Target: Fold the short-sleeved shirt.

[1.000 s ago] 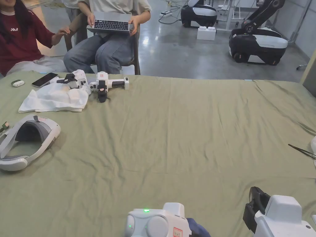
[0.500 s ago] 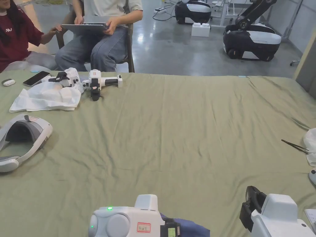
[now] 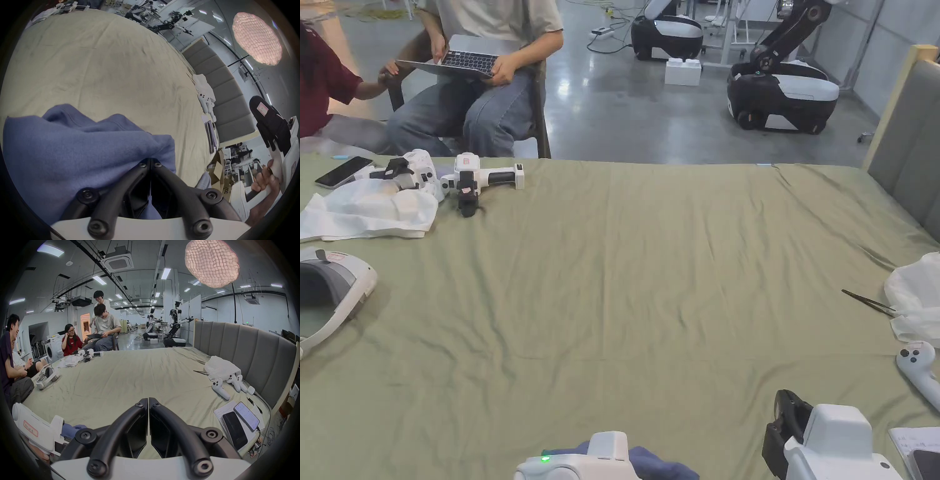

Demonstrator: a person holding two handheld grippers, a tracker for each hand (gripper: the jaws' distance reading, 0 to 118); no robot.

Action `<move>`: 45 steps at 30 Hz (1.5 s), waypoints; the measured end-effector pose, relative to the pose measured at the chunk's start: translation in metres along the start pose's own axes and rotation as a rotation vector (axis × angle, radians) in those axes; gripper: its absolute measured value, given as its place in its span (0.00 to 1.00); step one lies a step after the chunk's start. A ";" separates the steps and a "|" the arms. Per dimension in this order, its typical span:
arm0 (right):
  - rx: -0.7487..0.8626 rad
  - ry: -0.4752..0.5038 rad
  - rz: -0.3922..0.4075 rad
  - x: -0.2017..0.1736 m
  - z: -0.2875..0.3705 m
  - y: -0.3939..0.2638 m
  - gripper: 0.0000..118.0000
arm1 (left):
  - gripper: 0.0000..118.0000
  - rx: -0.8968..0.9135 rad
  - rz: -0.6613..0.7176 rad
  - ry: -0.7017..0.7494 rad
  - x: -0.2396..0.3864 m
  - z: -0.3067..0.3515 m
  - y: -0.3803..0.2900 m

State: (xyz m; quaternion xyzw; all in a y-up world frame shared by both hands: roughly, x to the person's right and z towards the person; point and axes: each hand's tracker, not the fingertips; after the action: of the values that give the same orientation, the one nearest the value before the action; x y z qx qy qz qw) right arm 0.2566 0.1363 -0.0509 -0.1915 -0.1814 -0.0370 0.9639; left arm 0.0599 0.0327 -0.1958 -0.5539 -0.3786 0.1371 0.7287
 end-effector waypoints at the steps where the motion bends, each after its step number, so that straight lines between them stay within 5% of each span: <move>1: 0.000 0.000 0.000 0.000 0.000 0.000 0.00 | 0.01 0.000 -0.008 0.004 0.002 -0.001 -0.001; 6: 0.008 0.005 0.000 -0.002 0.000 0.003 0.00 | 0.01 -0.004 -0.010 -0.029 0.010 0.021 0.005; 11: 0.048 0.015 0.006 -0.010 -0.005 0.013 0.00 | 0.01 0.200 -0.126 -0.014 0.014 0.085 0.023; 26: 0.289 0.000 0.040 -0.051 -0.010 0.060 0.00 | 0.01 1.028 -0.441 0.679 0.001 0.204 0.034; 36: 0.320 0.015 0.039 -0.060 0.008 0.066 0.00 | 0.01 1.062 -0.341 0.686 -0.015 0.220 0.027; 45: -0.045 0.154 0.057 -0.097 0.021 -0.057 0.00 | 0.01 0.855 -0.259 0.611 -0.049 0.204 -0.011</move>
State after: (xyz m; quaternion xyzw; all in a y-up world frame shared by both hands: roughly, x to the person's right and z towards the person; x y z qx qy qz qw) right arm 0.1513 0.0917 -0.0474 -0.2146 -0.1002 -0.0281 0.9711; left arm -0.1193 0.1415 -0.1848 -0.1714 -0.1252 0.0208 0.9770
